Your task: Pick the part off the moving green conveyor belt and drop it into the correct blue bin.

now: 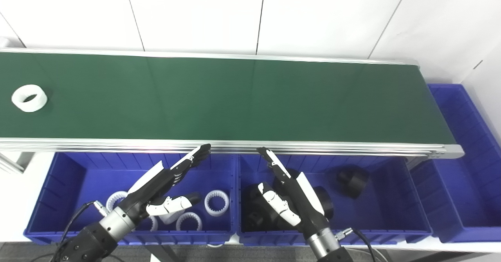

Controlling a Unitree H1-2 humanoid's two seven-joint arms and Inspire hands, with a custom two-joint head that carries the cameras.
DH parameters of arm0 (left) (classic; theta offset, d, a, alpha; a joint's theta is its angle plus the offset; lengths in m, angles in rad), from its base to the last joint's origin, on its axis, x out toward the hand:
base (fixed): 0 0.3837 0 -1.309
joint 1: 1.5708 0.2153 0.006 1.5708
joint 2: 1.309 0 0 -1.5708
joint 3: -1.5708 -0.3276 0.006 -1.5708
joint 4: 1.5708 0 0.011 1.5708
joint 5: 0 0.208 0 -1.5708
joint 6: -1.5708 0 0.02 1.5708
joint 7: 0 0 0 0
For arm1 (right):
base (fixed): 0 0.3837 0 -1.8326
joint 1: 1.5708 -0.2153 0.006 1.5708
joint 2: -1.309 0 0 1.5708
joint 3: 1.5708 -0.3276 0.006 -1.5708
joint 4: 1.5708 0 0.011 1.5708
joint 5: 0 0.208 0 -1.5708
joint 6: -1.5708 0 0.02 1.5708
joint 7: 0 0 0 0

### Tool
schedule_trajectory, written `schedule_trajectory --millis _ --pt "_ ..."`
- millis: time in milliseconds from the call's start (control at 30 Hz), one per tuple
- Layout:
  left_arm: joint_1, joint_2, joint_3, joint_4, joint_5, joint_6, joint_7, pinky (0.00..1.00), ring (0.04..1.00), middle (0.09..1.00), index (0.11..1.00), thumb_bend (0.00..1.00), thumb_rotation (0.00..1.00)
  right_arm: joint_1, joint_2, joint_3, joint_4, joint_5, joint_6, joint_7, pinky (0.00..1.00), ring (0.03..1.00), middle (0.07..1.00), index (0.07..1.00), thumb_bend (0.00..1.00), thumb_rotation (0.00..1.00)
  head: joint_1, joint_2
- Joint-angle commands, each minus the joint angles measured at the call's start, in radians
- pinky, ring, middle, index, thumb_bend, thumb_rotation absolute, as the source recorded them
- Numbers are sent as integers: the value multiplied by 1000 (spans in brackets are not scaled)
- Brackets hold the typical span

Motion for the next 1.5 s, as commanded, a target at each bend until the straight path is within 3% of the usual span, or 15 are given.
schedule_trajectory --millis 0,1467 --pt "-7 10 7 -20 -6 -16 12 999 1000 1000 1000 416 695 -13 3 2 -29 10 -49 -1 936 970 983 958 405 931 0 2" --pt "9 7 4 -41 -8 -10 17 989 1000 1000 1000 429 714 9 6 5 -46 -5 -39 -6 946 972 984 962 407 955 7 16"
